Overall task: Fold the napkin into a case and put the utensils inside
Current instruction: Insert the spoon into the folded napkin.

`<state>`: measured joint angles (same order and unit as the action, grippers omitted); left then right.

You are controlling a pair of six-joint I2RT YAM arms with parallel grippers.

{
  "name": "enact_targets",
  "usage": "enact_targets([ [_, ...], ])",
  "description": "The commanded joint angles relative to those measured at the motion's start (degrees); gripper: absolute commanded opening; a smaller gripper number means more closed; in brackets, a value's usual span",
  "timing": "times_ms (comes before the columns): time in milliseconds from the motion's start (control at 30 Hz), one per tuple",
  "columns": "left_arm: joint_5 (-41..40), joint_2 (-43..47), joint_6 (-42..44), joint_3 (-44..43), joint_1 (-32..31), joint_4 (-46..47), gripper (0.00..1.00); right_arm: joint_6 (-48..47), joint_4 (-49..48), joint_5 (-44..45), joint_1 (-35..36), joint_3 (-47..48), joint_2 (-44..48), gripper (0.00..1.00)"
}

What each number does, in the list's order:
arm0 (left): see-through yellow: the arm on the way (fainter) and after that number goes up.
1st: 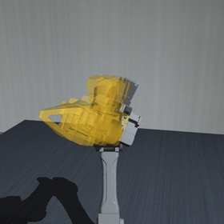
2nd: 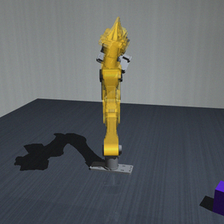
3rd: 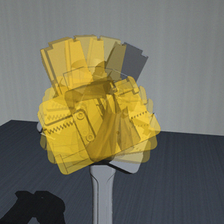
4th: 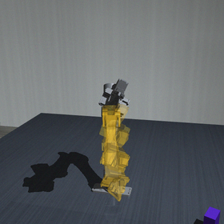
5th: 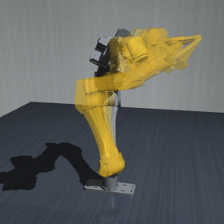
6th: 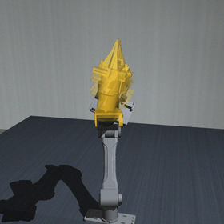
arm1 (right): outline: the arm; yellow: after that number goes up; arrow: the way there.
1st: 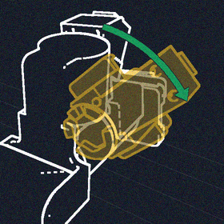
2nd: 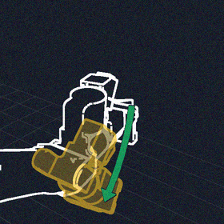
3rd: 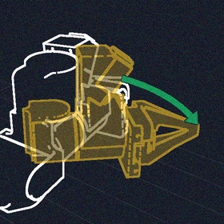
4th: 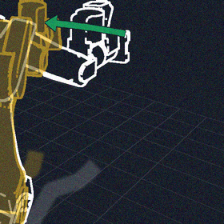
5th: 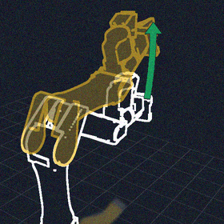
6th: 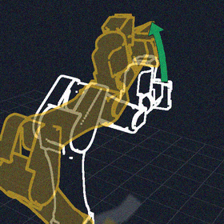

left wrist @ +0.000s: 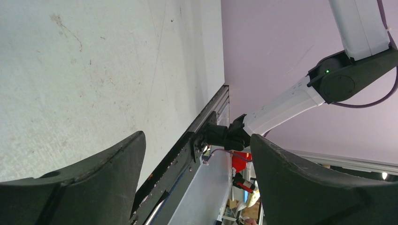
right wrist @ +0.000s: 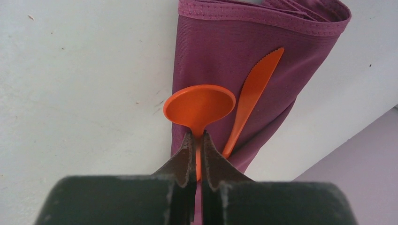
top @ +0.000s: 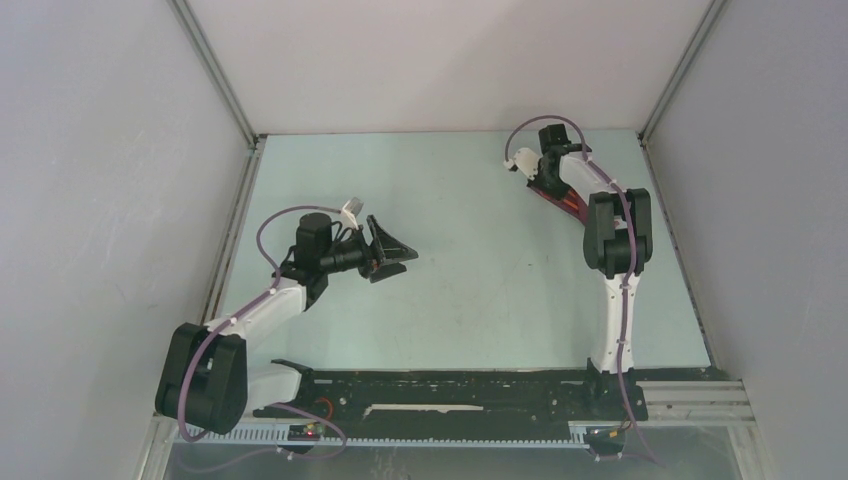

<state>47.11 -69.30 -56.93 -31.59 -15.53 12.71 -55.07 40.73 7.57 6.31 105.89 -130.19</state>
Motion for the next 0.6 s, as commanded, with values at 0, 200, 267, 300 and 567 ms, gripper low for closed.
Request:
enact_targets([
  [0,1.0,1.3,0.7,0.3,-0.2,1.4,0.86,1.9,-0.6,1.1,-0.6,2.1,2.2,0.0],
  [200,1.0,1.3,0.6,0.1,-0.2,1.4,0.86,3.3,-0.6,2.0,-1.1,4.1,0.8,0.02],
  [267,1.1,1.4,0.6,0.2,-0.2,1.4,0.86,3.3,-0.1,2.1,-1.2,5.2,0.2,0.04],
  [300,1.1,1.4,0.6,0.2,-0.2,1.4,0.86,3.2,0.2,2.2,-1.2,5.5,0.0,0.06],
  [567,0.9,1.9,0.6,0.5,-0.2,1.4,0.86,4.0,3.6,-0.5,-1.2,8.1,-0.4,0.25],
])
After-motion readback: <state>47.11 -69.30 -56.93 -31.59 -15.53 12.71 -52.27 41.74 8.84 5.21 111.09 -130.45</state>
